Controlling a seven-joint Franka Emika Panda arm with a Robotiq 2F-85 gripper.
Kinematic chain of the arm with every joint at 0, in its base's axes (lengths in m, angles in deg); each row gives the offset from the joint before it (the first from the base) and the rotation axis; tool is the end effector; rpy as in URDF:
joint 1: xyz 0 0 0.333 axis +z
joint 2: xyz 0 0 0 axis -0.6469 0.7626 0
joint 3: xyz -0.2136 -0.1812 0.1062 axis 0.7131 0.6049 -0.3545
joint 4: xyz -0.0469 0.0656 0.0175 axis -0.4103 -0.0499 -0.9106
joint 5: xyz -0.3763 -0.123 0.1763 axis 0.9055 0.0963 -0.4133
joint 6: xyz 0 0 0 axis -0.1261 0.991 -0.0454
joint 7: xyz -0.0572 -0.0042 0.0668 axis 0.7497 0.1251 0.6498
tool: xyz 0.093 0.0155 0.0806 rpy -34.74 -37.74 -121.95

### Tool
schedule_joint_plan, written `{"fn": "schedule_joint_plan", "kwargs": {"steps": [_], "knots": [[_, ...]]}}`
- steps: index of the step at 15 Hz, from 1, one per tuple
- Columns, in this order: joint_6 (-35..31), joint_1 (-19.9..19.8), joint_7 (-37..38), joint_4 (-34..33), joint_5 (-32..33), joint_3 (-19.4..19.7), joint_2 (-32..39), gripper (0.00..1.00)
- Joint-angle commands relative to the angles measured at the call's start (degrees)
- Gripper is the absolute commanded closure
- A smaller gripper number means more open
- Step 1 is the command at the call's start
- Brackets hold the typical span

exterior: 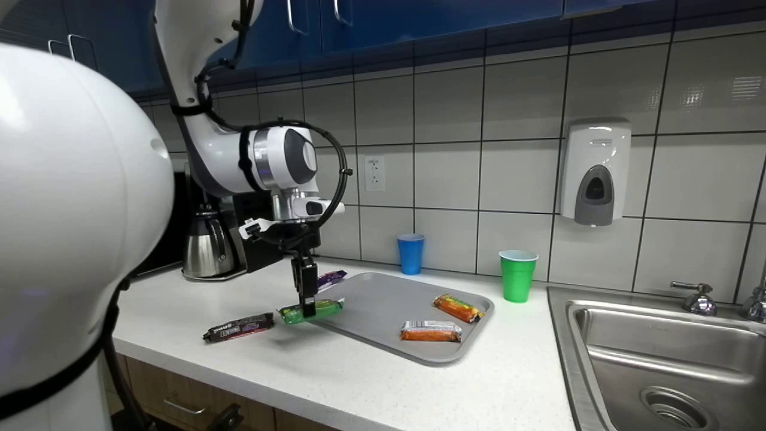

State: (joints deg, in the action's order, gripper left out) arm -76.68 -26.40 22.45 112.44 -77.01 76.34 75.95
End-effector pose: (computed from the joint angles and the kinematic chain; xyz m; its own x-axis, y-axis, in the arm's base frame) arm 0.4489 0.1142 0.1528 0.7766 -0.6300 0.0001 -0.6188 -0.7628 0.1876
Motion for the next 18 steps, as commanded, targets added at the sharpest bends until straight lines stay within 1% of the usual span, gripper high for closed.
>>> {"fn": "schedule_joint_plan", "kwargs": {"steps": [1,5,10,18], "knots": [[-0.14,-0.92,4.02,2.75,0.82,-1.69,-2.06,0.83],[-1.30,-0.83,6.94,3.62,1.47,-1.94,-0.84,0.83],[-4.30,-0.49,11.37,4.62,2.59,-1.89,1.02,0.83],[-9.04,0.55,18.07,5.63,6.07,-0.67,4.38,0.83]]}}
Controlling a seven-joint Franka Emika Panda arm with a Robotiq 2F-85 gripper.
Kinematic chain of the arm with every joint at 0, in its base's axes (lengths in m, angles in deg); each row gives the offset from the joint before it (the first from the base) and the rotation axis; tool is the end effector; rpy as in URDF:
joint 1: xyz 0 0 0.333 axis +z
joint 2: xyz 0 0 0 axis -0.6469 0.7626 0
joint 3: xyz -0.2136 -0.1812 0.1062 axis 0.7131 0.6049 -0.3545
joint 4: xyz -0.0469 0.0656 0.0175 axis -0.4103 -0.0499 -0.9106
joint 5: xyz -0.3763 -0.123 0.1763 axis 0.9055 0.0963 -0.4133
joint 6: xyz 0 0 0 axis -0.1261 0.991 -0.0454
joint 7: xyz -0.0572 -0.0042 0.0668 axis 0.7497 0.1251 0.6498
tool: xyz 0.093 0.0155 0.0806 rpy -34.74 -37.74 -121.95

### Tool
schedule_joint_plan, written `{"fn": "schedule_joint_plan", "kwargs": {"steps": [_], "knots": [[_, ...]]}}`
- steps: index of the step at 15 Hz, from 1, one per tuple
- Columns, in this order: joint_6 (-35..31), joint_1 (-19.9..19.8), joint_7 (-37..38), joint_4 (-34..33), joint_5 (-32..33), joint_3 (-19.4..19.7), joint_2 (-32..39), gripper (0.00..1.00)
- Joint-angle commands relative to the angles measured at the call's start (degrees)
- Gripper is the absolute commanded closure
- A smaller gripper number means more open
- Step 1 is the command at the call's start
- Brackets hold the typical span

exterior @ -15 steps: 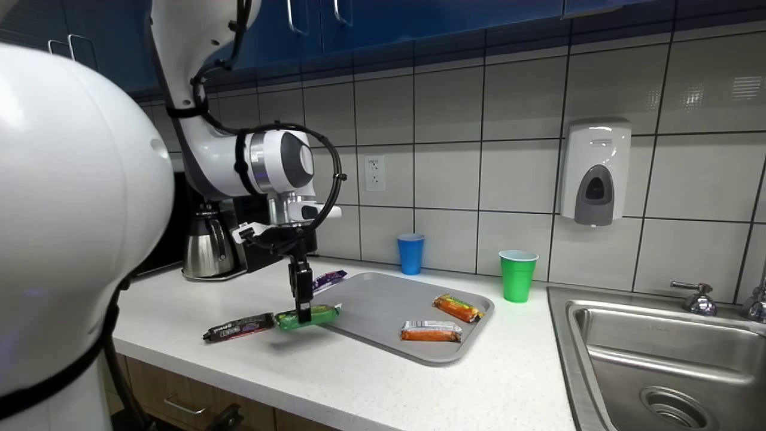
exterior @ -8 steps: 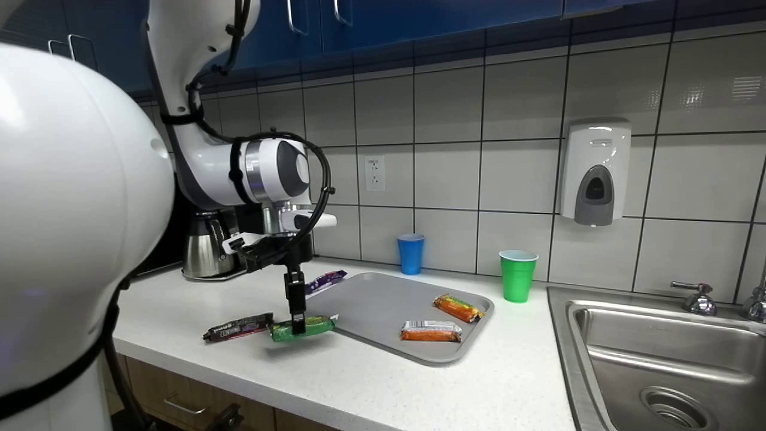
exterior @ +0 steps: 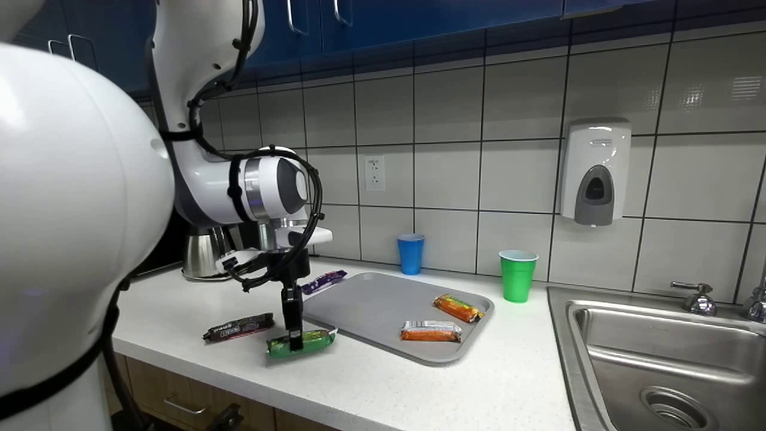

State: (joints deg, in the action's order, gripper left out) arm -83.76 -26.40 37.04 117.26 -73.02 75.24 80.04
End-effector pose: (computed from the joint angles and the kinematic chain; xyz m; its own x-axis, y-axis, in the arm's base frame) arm 0.4074 0.1171 0.1023 0.6690 -0.7425 0.0337 -0.7307 -0.6488 0.2126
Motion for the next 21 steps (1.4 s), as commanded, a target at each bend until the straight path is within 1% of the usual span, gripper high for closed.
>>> {"fn": "schedule_joint_plan", "kwargs": {"steps": [1,5,6,7,11,12,17,21], "knots": [[-2.22,0.64,3.94,0.80,2.26,0.55,0.58,0.83],[-2.99,0.95,4.15,0.63,2.35,0.72,1.80,0.83],[-2.80,1.14,4.30,0.54,2.50,0.82,1.87,0.33],[-2.76,1.22,4.35,0.55,2.46,0.87,1.84,0.32],[-2.29,1.31,4.41,0.83,2.20,0.90,0.38,0.04],[-2.17,1.22,4.39,1.04,2.03,0.88,-0.24,0.00],[-1.00,0.34,5.36,2.07,1.74,0.95,-3.78,0.00],[-0.07,-0.89,6.18,2.44,2.34,1.73,-6.39,0.00]]}}
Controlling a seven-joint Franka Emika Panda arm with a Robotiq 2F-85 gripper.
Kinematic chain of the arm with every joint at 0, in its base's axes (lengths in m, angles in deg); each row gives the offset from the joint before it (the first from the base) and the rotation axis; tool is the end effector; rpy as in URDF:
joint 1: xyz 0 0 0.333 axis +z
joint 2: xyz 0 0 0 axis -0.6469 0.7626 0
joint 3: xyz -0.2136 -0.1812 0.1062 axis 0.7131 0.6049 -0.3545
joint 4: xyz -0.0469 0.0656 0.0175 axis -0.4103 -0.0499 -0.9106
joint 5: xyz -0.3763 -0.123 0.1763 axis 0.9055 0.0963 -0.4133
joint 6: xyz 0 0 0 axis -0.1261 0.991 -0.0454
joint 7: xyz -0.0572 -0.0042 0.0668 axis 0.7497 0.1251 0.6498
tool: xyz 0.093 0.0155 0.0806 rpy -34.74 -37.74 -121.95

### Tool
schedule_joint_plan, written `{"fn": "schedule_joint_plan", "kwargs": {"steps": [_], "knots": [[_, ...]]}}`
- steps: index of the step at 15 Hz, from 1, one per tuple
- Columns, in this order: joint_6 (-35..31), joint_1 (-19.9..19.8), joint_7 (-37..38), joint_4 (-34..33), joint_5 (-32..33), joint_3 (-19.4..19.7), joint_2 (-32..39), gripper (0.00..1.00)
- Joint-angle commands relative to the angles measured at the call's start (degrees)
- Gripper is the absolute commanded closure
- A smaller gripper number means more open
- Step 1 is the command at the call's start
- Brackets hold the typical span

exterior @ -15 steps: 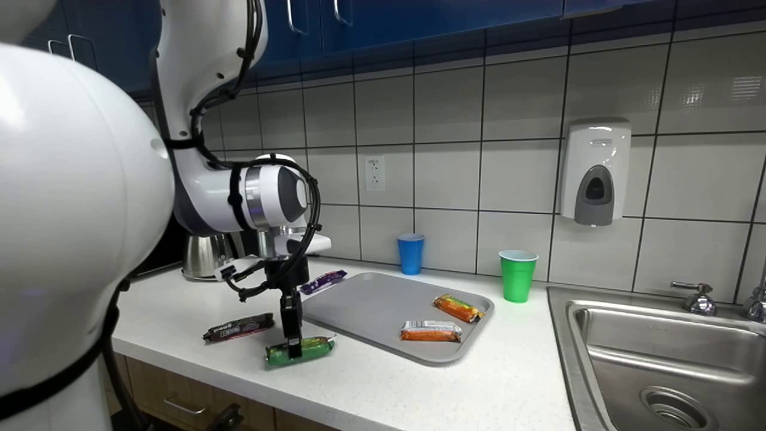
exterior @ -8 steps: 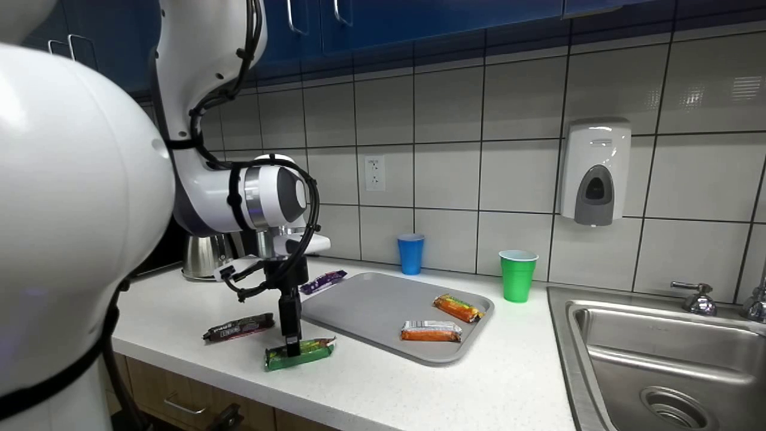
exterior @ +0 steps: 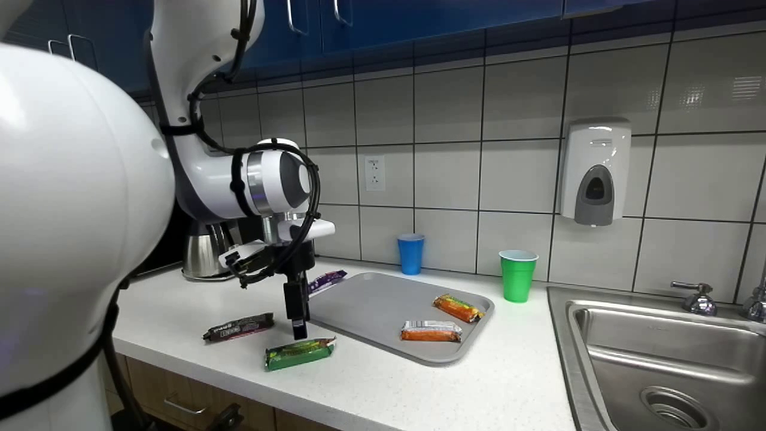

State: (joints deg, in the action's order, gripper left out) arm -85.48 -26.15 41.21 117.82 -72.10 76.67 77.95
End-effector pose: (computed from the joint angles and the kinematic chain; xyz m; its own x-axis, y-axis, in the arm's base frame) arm 0.4165 0.1109 0.1169 0.6088 -0.7899 0.0737 -0.7890 -0.5931 0.1602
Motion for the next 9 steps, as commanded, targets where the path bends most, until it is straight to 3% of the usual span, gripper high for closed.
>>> {"fn": "schedule_joint_plan", "kwargs": {"steps": [1,9], "knots": [[1.83,-1.57,2.02,1.87,1.74,0.61,-4.84,0.00],[2.10,-6.50,1.13,0.92,3.83,2.37,-6.69,0.00]]}}
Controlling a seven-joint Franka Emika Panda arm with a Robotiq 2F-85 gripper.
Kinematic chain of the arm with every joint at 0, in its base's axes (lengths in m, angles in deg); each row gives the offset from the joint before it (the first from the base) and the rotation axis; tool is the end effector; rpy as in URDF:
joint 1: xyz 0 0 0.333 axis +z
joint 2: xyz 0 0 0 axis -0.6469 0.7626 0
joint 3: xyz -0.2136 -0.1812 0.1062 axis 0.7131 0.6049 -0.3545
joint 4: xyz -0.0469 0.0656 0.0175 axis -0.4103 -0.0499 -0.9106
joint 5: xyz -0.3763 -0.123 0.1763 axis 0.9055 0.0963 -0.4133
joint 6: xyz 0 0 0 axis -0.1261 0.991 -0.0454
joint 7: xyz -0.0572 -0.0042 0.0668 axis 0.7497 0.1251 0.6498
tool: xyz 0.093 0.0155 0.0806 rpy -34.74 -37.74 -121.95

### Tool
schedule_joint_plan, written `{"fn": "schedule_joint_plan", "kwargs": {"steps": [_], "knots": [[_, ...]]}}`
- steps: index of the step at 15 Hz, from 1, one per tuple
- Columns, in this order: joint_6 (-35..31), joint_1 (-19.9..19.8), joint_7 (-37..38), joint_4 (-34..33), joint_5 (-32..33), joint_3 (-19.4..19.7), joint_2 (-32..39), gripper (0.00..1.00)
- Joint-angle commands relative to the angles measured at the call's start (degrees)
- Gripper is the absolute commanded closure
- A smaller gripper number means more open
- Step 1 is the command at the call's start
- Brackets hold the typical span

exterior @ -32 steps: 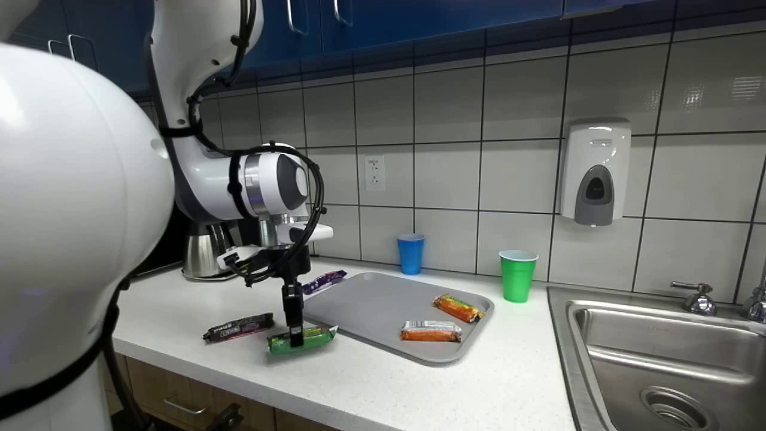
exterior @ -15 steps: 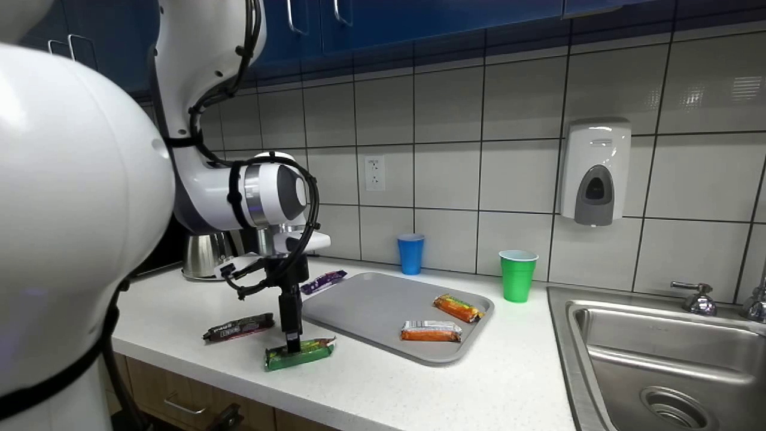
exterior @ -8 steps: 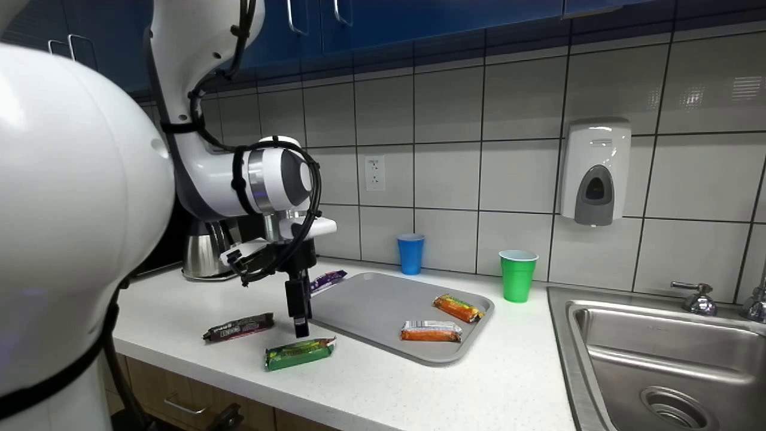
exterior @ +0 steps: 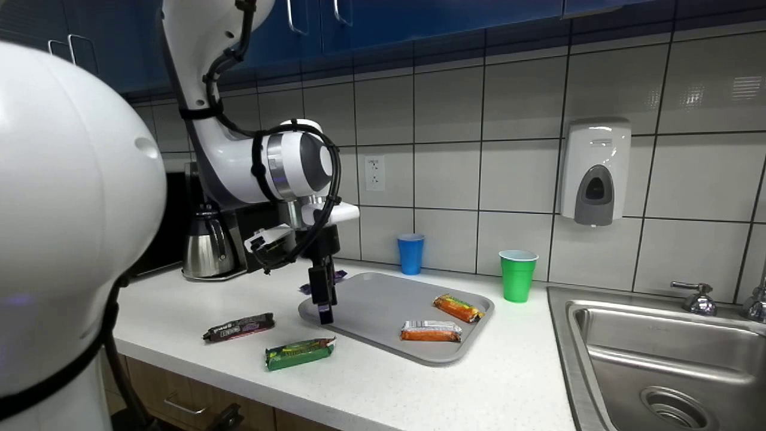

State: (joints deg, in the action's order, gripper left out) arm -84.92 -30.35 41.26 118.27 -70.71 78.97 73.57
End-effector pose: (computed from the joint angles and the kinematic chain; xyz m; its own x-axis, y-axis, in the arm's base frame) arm 0.4366 0.0638 0.1470 0.5272 -0.8424 0.1117 -0.8490 -0.5164 0.1121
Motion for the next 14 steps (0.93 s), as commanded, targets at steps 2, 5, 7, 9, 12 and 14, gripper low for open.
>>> {"fn": "schedule_joint_plan", "kwargs": {"steps": [2,5,7,9,12,14], "knots": [[1.33,-3.70,0.69,0.00,3.29,0.65,-1.94,0.00],[0.81,-5.63,0.28,-0.90,4.58,1.83,-1.03,0.00],[0.64,-6.77,0.00,-1.66,5.33,2.62,-0.53,0.00],[0.41,-7.75,-0.02,-2.54,6.27,3.38,-0.04,0.00],[0.12,-8.86,-0.21,-4.19,7.39,4.39,1.07,0.00],[-0.23,-9.30,-0.45,-5.37,7.55,4.97,2.28,0.00]]}}
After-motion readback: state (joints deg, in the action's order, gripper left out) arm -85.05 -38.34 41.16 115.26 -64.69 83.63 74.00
